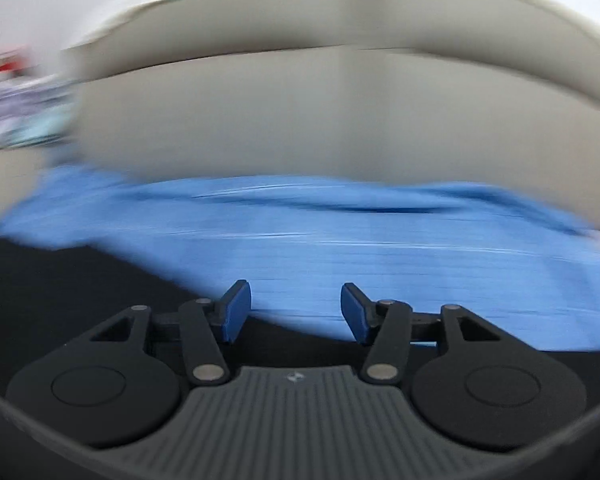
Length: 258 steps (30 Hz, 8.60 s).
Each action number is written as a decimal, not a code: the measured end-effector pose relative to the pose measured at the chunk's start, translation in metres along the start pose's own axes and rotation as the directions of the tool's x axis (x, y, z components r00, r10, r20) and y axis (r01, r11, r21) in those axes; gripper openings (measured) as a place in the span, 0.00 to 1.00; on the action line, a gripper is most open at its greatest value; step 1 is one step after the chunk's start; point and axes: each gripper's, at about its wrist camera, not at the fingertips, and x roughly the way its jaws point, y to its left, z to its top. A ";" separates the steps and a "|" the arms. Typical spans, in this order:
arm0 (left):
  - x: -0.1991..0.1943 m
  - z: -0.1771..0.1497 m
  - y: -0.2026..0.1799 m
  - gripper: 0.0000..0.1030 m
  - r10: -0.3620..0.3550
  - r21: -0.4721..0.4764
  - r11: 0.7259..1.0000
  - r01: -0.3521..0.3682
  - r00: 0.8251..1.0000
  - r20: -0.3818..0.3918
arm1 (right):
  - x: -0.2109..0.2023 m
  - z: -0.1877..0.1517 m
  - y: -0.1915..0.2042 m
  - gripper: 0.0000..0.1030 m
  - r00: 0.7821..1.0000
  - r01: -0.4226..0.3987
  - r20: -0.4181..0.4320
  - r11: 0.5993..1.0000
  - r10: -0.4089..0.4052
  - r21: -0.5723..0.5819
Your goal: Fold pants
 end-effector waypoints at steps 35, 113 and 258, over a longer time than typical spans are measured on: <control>-0.063 -0.011 -0.026 0.51 -0.212 0.092 0.975 0.201 0.969 0.127 | 0.031 -0.042 0.115 0.82 0.986 -0.128 0.103 0.991 0.131 -0.035; -0.086 -0.090 -0.138 0.68 -0.222 0.373 0.911 0.175 0.971 0.085 | -0.089 -0.152 -0.181 0.22 0.674 0.671 0.039 0.633 -0.738 0.385; -0.106 -0.076 -0.059 0.48 -0.502 0.254 0.827 0.502 0.862 -0.069 | -0.032 -0.115 0.062 0.33 0.978 -0.207 0.075 0.949 0.195 0.238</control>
